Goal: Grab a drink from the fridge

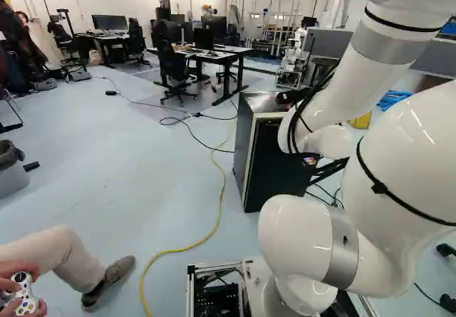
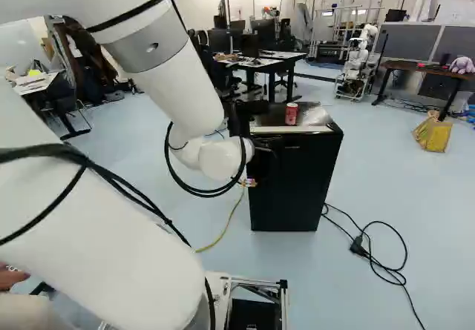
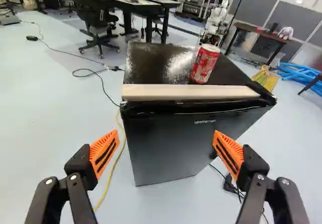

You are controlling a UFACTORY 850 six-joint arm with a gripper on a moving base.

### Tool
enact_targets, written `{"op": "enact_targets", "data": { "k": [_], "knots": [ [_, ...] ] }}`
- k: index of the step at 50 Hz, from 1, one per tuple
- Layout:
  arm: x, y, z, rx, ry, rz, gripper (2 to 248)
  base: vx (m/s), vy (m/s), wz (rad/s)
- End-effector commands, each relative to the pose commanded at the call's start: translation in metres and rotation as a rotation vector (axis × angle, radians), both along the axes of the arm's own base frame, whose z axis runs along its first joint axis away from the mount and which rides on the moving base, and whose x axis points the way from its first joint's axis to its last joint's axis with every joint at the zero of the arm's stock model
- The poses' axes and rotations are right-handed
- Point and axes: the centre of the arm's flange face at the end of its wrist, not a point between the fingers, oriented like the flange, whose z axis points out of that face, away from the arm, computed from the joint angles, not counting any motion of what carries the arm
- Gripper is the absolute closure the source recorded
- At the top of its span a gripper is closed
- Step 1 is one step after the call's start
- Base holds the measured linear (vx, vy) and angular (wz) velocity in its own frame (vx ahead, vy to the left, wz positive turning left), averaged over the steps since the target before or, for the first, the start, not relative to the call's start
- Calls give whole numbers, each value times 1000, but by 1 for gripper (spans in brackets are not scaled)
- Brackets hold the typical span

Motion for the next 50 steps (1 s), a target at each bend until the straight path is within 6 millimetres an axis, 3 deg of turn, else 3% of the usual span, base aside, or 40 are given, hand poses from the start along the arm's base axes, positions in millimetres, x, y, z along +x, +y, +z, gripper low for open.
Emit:
{"op": "enact_targets", "data": {
  "k": [50],
  "knots": [
    [22, -13, -52, 70, 172, -10, 3, 0, 0, 0]
  ]
}}
